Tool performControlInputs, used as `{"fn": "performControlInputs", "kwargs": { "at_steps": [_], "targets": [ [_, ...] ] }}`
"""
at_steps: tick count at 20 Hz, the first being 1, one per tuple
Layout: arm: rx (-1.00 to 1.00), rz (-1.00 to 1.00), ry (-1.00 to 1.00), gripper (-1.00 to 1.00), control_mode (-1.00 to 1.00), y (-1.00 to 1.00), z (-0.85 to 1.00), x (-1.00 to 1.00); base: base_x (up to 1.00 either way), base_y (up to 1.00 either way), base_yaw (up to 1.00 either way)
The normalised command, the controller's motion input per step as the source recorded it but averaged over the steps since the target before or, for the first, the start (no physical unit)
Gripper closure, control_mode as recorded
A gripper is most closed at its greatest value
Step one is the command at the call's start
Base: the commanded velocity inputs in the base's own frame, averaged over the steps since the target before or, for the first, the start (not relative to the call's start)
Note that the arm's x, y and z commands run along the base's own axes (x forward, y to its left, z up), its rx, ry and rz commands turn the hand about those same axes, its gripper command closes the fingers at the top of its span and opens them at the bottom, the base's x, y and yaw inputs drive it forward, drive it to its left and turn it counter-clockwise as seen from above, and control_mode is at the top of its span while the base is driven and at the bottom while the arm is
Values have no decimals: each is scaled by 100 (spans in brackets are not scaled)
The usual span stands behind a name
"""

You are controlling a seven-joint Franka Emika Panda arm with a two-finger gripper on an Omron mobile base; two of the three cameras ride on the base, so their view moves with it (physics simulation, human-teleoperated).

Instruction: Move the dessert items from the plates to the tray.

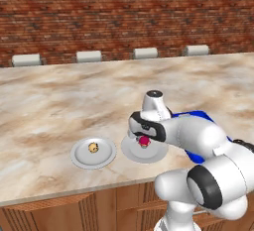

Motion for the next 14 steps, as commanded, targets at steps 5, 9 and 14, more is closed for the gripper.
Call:
{"fn": "performControlInputs", "kwargs": {
  "at_steps": [5, 9, 14],
  "targets": [
    [0, 0, 0, -100, -100, 0, -25, 29, 0, 0, 0],
    [1, 0, 1, -100, -100, 0, -7, 7, 0, 0, 0],
    [0, 0, 0, -100, -100, 0, -13, 0, 0, 0, 0]
  ]
}}
